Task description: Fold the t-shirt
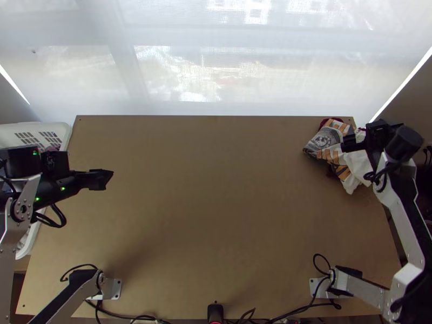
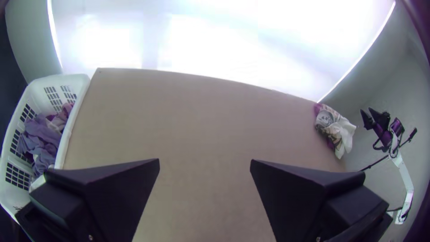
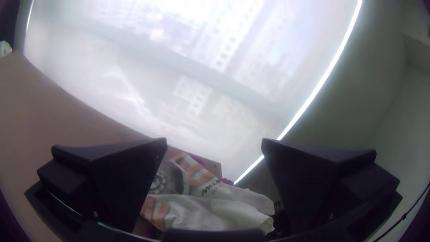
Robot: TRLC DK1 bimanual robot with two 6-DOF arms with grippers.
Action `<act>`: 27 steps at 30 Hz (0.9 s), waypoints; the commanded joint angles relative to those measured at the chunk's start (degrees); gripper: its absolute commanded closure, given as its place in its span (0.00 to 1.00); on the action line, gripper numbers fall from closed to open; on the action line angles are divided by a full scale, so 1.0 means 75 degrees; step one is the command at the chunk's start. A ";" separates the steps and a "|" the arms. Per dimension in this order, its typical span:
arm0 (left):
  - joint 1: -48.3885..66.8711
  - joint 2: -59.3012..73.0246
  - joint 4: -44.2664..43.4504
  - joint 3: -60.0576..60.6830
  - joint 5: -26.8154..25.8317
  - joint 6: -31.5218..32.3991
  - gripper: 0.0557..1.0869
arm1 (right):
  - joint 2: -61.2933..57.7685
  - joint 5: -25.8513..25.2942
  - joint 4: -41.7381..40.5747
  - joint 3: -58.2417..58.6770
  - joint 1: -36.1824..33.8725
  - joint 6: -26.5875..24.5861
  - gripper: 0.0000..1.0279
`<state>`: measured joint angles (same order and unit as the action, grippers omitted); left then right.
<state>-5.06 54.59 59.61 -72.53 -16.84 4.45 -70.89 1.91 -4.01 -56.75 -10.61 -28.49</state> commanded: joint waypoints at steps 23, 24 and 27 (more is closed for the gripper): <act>-0.0861 -0.7314 -0.5019 0.6483 0.0745 -0.2199 0.04 | 0.8116 -0.0337 0.1742 0.4872 0.3759 0.2463 0.05; -0.0861 -0.7314 -0.4996 0.6648 0.0745 -0.2175 0.04 | 0.8163 -0.0337 0.1543 0.4954 0.3759 0.2568 0.05; -0.0849 -0.7314 -0.4773 0.6976 0.0745 -0.1812 0.04 | 0.8866 -0.0360 0.0863 0.5422 0.3641 0.2861 0.05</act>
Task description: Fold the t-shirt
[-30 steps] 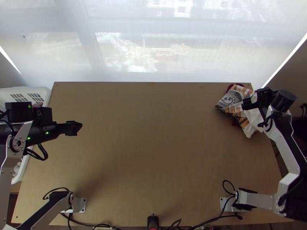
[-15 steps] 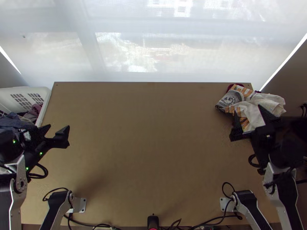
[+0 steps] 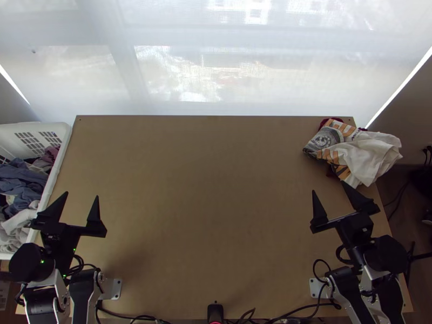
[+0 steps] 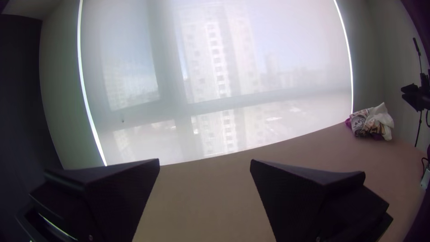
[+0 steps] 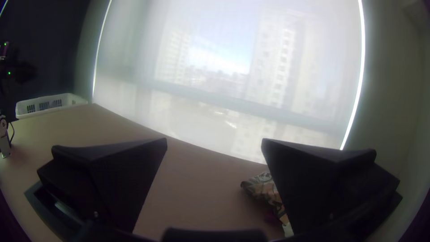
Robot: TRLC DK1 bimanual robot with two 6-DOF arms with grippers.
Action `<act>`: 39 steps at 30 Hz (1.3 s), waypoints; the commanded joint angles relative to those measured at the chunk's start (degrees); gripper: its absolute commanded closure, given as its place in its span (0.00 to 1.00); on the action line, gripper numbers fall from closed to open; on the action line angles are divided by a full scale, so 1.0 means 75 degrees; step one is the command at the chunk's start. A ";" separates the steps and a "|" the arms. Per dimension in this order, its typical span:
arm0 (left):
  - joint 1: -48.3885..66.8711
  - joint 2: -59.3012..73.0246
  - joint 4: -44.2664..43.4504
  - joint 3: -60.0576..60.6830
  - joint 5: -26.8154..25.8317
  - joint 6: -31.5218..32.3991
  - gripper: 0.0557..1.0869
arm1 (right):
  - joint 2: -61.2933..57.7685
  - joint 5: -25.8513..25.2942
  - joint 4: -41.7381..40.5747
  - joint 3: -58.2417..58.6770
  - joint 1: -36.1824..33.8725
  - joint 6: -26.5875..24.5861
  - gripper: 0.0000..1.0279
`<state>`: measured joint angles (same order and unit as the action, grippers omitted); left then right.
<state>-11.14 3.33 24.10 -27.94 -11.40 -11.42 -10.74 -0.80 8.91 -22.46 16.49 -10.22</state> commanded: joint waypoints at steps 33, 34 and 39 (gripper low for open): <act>-0.0449 -0.0468 0.1135 0.1710 0.0032 -0.0376 0.04 | 0.1456 0.0376 0.0594 0.2268 -0.2609 -0.0899 0.05; -0.0449 -0.0456 0.1123 0.1757 0.0020 -0.0411 0.04 | 0.1456 0.0388 0.0605 0.2268 -0.2668 -0.0876 0.05; -0.0332 -0.0456 0.1193 0.1745 0.0020 -0.0399 0.04 | 0.1456 0.0376 0.0605 0.2268 -0.2656 -0.0876 0.05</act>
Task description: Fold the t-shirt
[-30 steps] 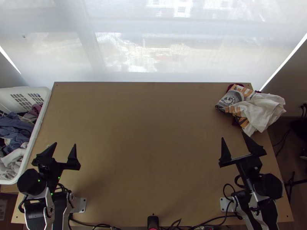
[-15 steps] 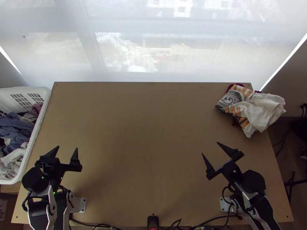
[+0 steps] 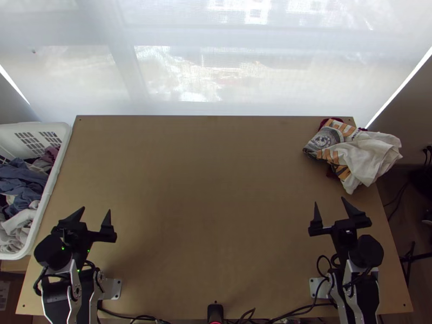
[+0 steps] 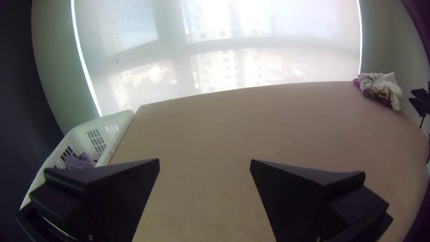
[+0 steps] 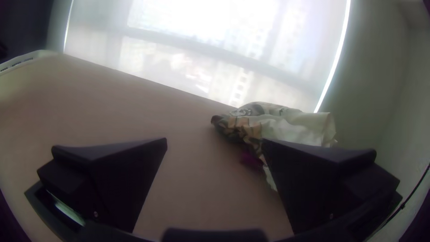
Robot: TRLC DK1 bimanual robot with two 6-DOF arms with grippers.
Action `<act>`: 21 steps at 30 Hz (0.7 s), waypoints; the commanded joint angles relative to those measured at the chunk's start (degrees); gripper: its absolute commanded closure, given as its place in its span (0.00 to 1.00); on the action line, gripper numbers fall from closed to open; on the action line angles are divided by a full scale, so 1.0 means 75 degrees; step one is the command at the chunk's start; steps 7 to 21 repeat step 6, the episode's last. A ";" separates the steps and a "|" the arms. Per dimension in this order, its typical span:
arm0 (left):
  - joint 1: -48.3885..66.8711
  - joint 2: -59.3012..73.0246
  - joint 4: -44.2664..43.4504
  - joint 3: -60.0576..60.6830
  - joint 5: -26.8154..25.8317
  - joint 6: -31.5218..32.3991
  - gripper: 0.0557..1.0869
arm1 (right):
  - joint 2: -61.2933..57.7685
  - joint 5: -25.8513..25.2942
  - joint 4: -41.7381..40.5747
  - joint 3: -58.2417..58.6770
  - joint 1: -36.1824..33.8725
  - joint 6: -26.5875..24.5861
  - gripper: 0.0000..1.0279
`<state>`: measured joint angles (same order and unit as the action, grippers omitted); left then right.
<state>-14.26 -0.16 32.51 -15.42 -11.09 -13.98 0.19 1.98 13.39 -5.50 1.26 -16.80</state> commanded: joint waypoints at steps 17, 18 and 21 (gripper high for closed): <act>0.0050 0.0010 0.0083 0.0076 -0.0021 -0.0046 0.04 | -0.0001 0.0018 0.0008 0.0006 -0.0625 0.0001 0.05; 0.0050 0.0010 0.0083 0.0076 -0.0021 -0.0046 0.04 | -0.0001 0.0018 0.0008 0.0006 -0.0625 0.0001 0.05; 0.0050 0.0010 0.0083 0.0076 -0.0021 -0.0046 0.04 | -0.0001 0.0018 0.0008 0.0006 -0.0625 0.0001 0.05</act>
